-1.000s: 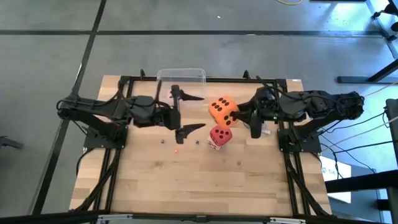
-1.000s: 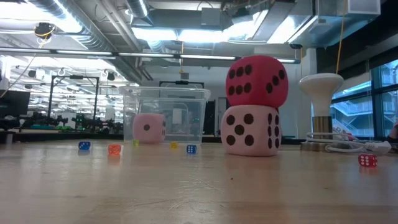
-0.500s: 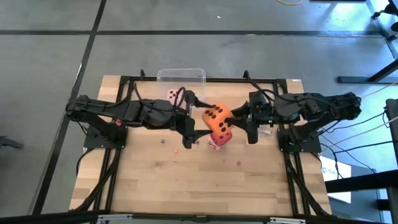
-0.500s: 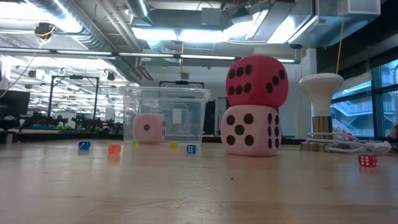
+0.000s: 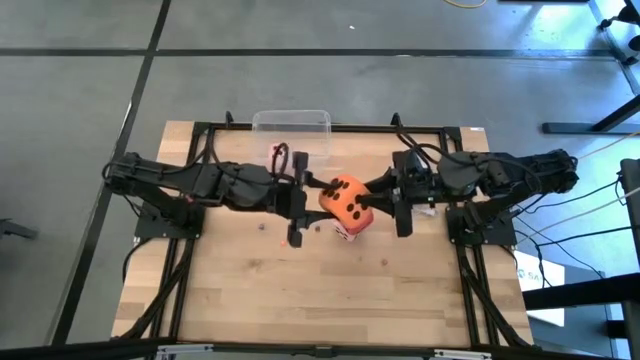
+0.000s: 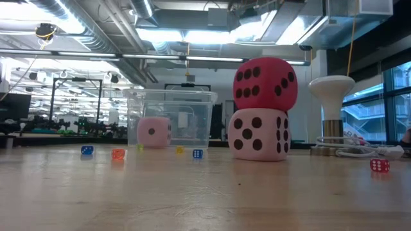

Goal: Pick & Place Dice
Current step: Put the large orange dice into the transparent bin

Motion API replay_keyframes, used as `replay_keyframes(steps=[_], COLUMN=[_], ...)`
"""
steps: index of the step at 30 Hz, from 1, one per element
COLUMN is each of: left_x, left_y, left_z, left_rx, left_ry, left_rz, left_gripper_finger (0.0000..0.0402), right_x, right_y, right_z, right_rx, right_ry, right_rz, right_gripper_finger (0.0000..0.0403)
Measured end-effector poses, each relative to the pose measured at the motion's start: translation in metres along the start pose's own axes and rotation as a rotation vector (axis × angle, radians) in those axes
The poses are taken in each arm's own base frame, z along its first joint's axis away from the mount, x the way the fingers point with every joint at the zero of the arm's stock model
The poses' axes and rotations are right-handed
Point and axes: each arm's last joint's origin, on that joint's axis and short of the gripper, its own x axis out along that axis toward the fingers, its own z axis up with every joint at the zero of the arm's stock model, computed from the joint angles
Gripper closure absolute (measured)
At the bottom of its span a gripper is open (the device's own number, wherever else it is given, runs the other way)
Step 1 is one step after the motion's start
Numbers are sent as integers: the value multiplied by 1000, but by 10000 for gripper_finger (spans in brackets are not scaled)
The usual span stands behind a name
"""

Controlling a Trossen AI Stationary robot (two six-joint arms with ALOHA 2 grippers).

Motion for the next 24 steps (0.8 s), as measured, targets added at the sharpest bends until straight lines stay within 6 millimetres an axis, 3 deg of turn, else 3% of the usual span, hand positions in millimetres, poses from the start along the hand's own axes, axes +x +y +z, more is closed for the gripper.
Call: replay_keyframes(steps=[8, 17, 19, 24], left_x=[0, -6, -9, -15], left_y=[-16, -24, -25, -23], left_z=[2, 4, 6, 7], left_rx=[-13, -16, -19, -15], left_ry=[42, 57, 52, 60], left_rz=[39, 52, 48, 58], left_gripper_finger=[226, 229, 229, 237], right_x=[16, 19, 19, 20], right_y=[5, 5, 6, 6], right_z=[-2, -3, -4, -5], right_rx=[-8, 21, 29, 44], right_ry=[-19, -11, -1, 20], right_rz=[25, 32, 45, 64], right_gripper_finger=[305, 302, 261, 96])
